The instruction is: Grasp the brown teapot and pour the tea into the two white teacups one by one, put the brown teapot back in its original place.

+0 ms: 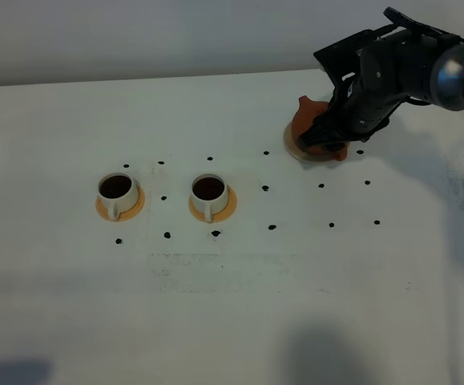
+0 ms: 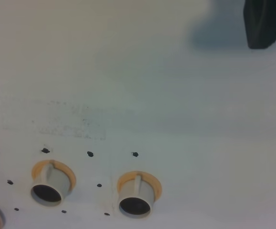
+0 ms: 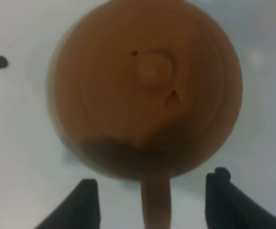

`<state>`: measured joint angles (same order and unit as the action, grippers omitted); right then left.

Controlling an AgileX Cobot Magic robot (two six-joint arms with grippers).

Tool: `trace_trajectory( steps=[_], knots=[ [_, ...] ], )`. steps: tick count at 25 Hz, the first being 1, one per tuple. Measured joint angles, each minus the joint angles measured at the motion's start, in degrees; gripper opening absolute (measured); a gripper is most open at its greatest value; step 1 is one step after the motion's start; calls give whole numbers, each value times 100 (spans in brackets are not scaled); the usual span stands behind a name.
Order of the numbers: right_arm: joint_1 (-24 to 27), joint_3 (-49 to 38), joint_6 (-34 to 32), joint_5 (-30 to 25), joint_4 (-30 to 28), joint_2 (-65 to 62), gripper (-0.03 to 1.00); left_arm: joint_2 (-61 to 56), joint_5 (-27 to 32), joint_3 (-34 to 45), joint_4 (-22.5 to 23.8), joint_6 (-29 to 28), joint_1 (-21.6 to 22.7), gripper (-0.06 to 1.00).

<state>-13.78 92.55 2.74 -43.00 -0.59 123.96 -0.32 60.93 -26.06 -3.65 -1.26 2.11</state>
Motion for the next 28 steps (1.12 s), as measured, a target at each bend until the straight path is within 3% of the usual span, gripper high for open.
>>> trace_trajectory(
  steps=[12,28],
  knots=[
    [0,-190,-101,-127,-119,-1238,49,0,0,0,0,5,0,33],
    [0,-3269,-369,1190,-88,-4528,49,0,0,0,0,5,0,33]
  ],
)
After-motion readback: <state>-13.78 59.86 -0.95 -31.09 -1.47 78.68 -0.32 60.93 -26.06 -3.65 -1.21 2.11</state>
